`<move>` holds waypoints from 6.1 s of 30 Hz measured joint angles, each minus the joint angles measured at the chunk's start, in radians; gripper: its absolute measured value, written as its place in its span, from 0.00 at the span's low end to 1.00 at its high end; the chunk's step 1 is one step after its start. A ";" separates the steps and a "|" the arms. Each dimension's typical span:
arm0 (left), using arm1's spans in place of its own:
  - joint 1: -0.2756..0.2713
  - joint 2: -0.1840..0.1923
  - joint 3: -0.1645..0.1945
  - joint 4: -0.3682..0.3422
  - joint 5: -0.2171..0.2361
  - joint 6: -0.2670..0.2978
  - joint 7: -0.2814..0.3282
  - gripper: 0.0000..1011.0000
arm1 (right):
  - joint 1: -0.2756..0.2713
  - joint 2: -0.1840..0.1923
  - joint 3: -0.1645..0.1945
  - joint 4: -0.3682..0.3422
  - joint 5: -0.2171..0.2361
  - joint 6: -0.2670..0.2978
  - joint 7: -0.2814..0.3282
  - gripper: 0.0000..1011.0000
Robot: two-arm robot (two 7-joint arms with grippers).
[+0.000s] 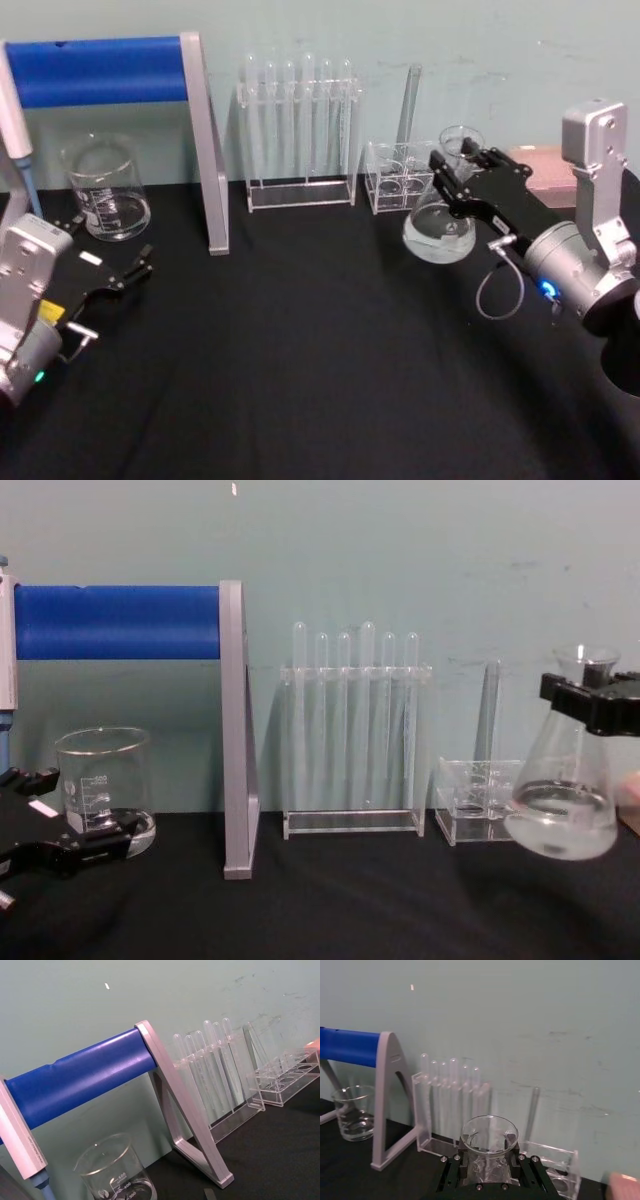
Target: Grasp the erlenmeyer flask with one hand, shake it three times, then place it back.
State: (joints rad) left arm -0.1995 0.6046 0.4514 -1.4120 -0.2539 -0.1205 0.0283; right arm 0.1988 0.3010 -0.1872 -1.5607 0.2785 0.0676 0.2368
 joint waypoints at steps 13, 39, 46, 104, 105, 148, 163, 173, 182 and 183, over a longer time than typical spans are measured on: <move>0.000 0.000 0.000 0.000 0.000 0.000 0.000 0.99 | -0.002 -0.012 -0.059 -0.020 0.002 0.012 0.059 0.44; 0.000 0.000 0.000 0.000 0.000 0.000 0.000 0.99 | 0.013 0.010 -0.173 0.047 0.044 -0.077 0.168 0.44; 0.000 0.000 0.000 0.000 0.000 0.000 0.000 0.99 | 0.018 0.012 -0.194 0.083 0.051 -0.102 0.191 0.44; 0.000 0.000 0.000 0.000 0.000 0.000 0.000 0.99 | 0.023 0.019 -0.254 0.130 0.065 -0.084 0.204 0.44; 0.000 0.000 0.000 0.000 0.000 0.000 0.000 0.99 | 0.023 0.019 -0.254 0.130 0.064 -0.084 0.204 0.44; 0.000 0.000 0.000 0.000 0.000 0.000 0.000 0.99 | 0.022 0.027 -0.252 0.130 0.071 -0.091 0.221 0.99; 0.000 0.000 0.000 0.000 0.000 0.000 0.000 0.99 | -0.057 0.145 -0.220 0.042 0.111 -0.109 0.276 0.99; 0.000 0.000 0.000 0.000 0.000 0.000 0.000 0.99 | -0.127 0.227 -0.169 -0.031 0.139 -0.130 0.284 0.99; 0.000 0.000 0.000 0.000 0.000 0.000 0.000 0.99 | -0.108 0.177 -0.102 0.007 0.103 -0.111 0.130 0.99; 0.000 0.000 0.000 0.000 0.000 0.000 0.000 0.99 | -0.102 0.167 -0.097 0.015 0.094 -0.109 0.111 0.99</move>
State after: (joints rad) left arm -0.1995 0.6047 0.4514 -1.4119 -0.2539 -0.1205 0.0283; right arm 0.0967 0.4679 -0.2839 -1.5458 0.3724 -0.0412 0.3477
